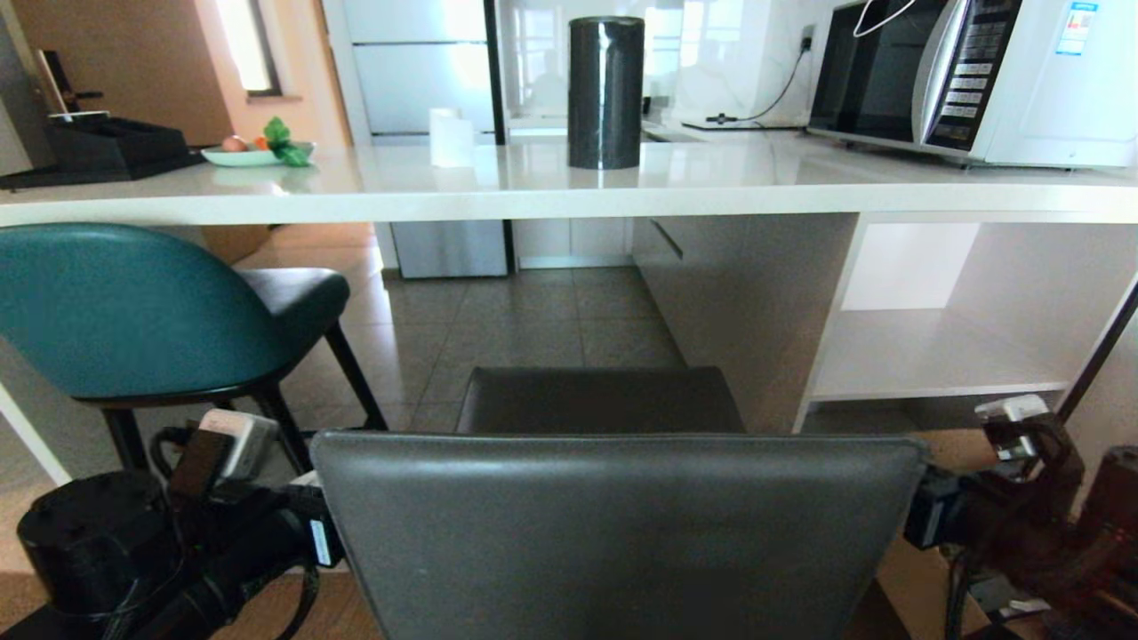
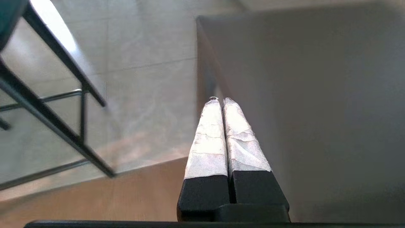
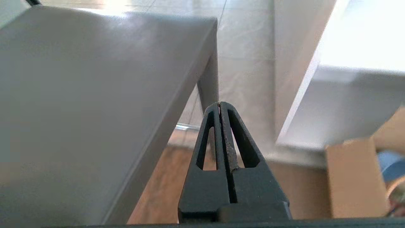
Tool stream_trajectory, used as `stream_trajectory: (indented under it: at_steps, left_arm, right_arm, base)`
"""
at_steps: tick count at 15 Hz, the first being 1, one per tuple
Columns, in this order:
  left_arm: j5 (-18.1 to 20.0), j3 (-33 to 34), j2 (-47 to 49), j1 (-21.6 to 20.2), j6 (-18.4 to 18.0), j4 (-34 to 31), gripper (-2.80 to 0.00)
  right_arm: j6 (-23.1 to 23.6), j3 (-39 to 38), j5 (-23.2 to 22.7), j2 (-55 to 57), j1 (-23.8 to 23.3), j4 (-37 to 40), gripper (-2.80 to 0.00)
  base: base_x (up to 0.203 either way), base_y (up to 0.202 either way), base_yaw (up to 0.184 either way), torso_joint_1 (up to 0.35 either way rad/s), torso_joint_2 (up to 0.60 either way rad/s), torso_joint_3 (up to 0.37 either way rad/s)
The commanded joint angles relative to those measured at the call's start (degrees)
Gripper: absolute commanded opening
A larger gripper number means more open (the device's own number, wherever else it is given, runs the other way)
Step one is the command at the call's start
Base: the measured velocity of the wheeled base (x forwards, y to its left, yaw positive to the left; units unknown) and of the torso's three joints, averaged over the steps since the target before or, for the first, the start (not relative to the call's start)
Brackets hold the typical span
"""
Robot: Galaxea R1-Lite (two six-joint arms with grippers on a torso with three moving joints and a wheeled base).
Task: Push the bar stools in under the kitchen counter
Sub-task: Push the gray chair back under the dining table
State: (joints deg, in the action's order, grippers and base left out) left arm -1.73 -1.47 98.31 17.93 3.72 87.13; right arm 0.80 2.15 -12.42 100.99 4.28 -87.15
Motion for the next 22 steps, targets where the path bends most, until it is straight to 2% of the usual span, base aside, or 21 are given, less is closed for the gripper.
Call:
stream_trajectory:
  at_steps: [1,3,5,10,14,18,20,22]
  left_arm:
    - [0.39,1.65,-9.31,-0.14,2.63,-1.21,-2.8]
    - [2.13,1.43,-16.27,0.31,3.7,-7.32,-2.8]
    - [3.83,-0.19,-19.23,3.97,4.07,-12.41,-2.8]
    - [3.95,-6.13,-19.1,9.66,2.72,-17.05,-2.8]
    - [3.93,-6.99,-16.54,9.82,2.6,-18.04,-2.8]
    - [4.45,-7.23,-15.43,9.93,2.69,-17.96,-2.8]
    - [4.63,-7.32,-15.43,10.29,2.69,-17.96,-2.8]
    - [4.63,-7.32,-15.43,11.88,2.69,-17.96,-2.8]
  right_arm:
    - [-1.65,-2.27,-0.24,-6.36,-0.19,-0.17,-2.8]
    - [-1.85,-2.38,-0.42,-11.73,0.0,3.61,-2.8]
    - [-1.87,-2.39,-0.68,-16.32,2.02,7.47,-2.8]
    - [-1.85,1.09,-0.43,-20.25,10.02,12.69,-2.8]
    - [-2.18,6.61,-0.31,-18.0,15.15,20.45,-2.8]
    - [-2.15,11.83,-0.32,-10.19,16.6,21.04,-2.8]
    - [-2.02,14.21,0.68,-9.94,20.38,21.34,-2.8]
    - [-1.92,16.53,4.71,-9.99,26.0,22.74,-2.8]
  base:
    - [0.0,0.0,0.0,0.0,0.0,0.0]
    - [0.0,0.0,0.0,0.0,0.0,0.0]
    - [0.0,0.0,0.0,0.0,0.0,0.0]
    - [0.0,0.0,0.0,0.0,0.0,0.0]
    - [0.0,0.0,0.0,0.0,0.0,0.0]
    - [0.0,0.0,0.0,0.0,0.0,0.0]
    - [0.0,0.0,0.0,0.0,0.0,0.0]
    - [0.0,0.0,0.0,0.0,0.0,0.0]
